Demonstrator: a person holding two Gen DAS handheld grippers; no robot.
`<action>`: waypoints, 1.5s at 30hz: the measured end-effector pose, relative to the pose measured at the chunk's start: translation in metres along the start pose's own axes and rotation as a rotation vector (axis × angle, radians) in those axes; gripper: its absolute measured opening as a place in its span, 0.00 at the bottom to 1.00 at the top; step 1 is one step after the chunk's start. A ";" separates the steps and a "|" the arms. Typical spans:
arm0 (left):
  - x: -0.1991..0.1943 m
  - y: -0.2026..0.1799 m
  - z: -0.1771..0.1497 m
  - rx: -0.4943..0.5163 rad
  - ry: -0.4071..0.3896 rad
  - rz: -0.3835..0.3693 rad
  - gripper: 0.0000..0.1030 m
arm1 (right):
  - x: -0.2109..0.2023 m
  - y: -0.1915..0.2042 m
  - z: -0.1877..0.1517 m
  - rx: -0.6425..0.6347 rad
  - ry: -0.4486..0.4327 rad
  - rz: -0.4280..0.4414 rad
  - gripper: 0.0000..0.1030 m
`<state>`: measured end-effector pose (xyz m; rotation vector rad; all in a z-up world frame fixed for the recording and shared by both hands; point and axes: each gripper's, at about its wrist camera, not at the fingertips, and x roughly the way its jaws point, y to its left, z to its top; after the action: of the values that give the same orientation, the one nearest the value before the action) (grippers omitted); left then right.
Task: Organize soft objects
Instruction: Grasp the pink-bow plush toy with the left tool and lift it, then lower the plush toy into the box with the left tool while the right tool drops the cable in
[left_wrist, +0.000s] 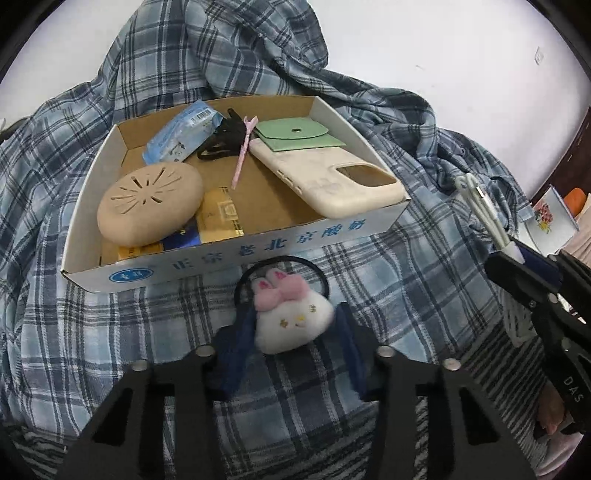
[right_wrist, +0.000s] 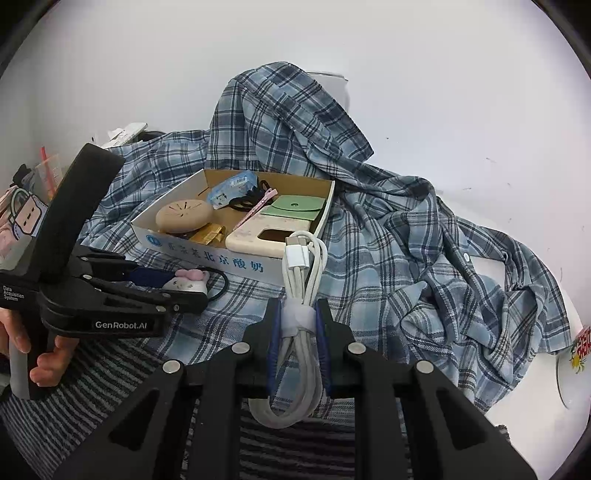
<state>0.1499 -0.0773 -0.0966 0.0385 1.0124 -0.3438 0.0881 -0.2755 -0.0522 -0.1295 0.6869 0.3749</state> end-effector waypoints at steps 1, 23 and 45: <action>-0.001 0.000 0.000 0.000 -0.004 -0.003 0.34 | 0.000 0.000 0.000 0.001 0.000 0.001 0.16; -0.123 -0.004 -0.028 0.035 -0.391 0.079 0.30 | -0.027 0.016 0.026 -0.062 -0.080 0.006 0.16; -0.150 0.033 0.092 -0.029 -0.520 0.182 0.31 | 0.049 0.028 0.164 0.040 -0.050 -0.004 0.16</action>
<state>0.1631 -0.0238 0.0736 0.0133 0.4936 -0.1576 0.2096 -0.1966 0.0426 -0.0835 0.6440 0.3594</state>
